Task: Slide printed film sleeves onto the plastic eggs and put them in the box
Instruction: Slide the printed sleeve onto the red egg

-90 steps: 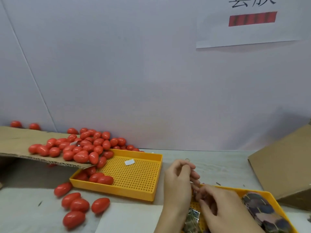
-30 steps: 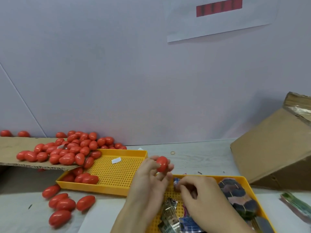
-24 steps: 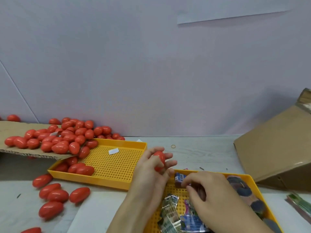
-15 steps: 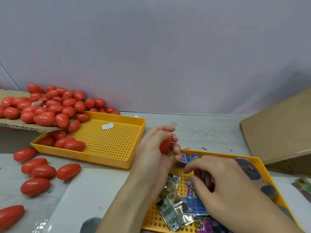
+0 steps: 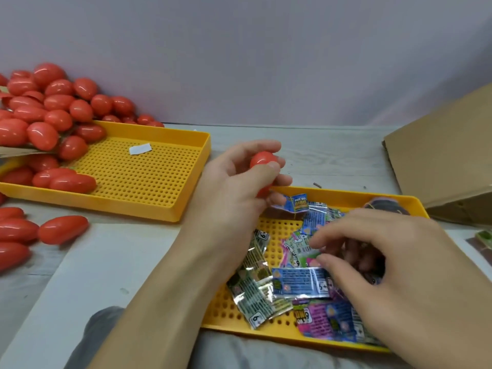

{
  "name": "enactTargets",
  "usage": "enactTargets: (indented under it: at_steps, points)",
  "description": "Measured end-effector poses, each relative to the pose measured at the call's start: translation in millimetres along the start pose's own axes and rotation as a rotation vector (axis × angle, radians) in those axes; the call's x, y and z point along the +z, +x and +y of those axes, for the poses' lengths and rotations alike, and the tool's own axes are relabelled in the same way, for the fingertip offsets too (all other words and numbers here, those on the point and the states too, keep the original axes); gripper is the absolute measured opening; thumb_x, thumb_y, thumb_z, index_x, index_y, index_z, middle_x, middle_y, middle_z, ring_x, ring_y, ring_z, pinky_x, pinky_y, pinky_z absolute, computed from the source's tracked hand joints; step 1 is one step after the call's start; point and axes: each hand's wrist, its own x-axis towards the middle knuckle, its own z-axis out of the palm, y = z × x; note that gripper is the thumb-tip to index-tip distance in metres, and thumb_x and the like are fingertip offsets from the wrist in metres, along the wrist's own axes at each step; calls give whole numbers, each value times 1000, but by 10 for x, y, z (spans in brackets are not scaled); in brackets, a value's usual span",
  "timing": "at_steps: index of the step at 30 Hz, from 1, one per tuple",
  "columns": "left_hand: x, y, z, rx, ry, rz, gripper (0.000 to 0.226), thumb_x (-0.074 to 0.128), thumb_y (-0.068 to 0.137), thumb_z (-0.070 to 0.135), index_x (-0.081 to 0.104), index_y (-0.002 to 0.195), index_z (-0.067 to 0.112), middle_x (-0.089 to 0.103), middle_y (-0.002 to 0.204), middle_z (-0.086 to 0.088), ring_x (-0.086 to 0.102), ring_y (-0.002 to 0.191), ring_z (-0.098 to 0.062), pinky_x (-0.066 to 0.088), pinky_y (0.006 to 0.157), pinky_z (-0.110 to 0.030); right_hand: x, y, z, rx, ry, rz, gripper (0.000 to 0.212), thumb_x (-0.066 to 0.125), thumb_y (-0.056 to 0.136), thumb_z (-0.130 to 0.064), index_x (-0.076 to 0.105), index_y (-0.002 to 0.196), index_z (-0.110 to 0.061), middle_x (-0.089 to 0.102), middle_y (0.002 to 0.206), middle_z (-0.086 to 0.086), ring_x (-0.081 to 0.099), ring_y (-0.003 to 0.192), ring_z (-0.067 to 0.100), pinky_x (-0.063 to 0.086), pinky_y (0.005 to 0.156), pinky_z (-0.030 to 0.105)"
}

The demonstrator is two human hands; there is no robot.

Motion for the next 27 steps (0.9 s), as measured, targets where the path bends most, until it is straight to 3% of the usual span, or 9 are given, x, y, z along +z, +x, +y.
enactTargets:
  at_steps: [3, 7, 9, 11, 13, 17, 22, 24, 27]
  points:
    - [-29, -8, -45, 69, 107, -41, 30, 74, 74, 14, 68, 103, 14, 74, 96, -5, 73, 86, -18, 53, 63, -20, 19, 14, 16, 12, -37, 41, 19, 82, 73, -19, 71, 77, -34, 57, 66, -19, 56, 72, 0, 43, 65, 9]
    - [24, -25, -57, 124, 197, -33, 34, 80, 74, 15, 67, 106, 12, 75, 99, -7, 75, 82, -20, 55, 64, -22, 83, -1, -98, 47, -14, 1, 18, 73, 61, -51, 70, 75, -39, 58, 68, -20, 55, 76, -3, 41, 60, 8]
    - [43, -26, -68, 137, 224, -30, 33, 80, 74, 13, 68, 105, 14, 75, 99, -6, 75, 81, -20, 54, 65, -24, 110, 19, -131, 80, -13, -106, 30, 78, 58, -60, 70, 78, -40, 58, 80, -21, 52, 88, -6, 41, 63, 9]
    - [50, -33, -79, 156, 280, -29, 31, 81, 75, 14, 68, 103, 17, 75, 100, -2, 75, 82, -20, 56, 65, -26, 130, 22, -122, 76, 3, -168, 30, 85, 59, -56, 68, 79, -39, 49, 104, -33, 45, 98, -11, 36, 79, 5]
    - [45, -41, -77, 175, 315, -33, 28, 82, 79, 10, 68, 102, 19, 74, 98, 2, 75, 80, -17, 60, 68, -28, 132, 35, -93, 81, 12, -168, 34, 85, 58, -53, 64, 83, -40, 42, 110, -38, 43, 99, -10, 34, 81, 5]
    - [38, -52, -71, 187, 333, -60, 24, 79, 82, 11, 68, 99, 23, 74, 89, 0, 73, 76, -15, 61, 71, -28, 127, 56, -129, 60, 48, -144, 53, 88, 52, -55, 57, 95, -51, 52, 101, -35, 50, 92, -8, 39, 75, 6]
    - [51, -40, -90, 138, 229, -66, 14, 67, 92, 8, 67, 104, 14, 74, 90, -11, 74, 76, -22, 57, 66, -27, 149, 35, -67, 26, -24, 68, 12, 68, 68, -47, 69, 74, -36, 59, 66, -18, 54, 75, -8, 38, 65, 0]
    - [51, -35, -98, 138, 210, -50, 13, 66, 92, 6, 67, 103, 12, 74, 90, -14, 74, 73, -22, 56, 63, -25, 135, 42, -66, 46, -73, 55, 18, 70, 74, -55, 69, 78, -38, 56, 70, -23, 50, 84, -11, 38, 69, 1]
    - [56, -33, -112, 144, 211, -45, 12, 66, 92, 6, 67, 103, 11, 74, 91, -15, 74, 72, -21, 56, 62, -25, 137, 39, -116, 119, -26, -113, 31, 77, 61, -61, 66, 80, -39, 55, 94, -26, 44, 98, -13, 37, 77, 5]
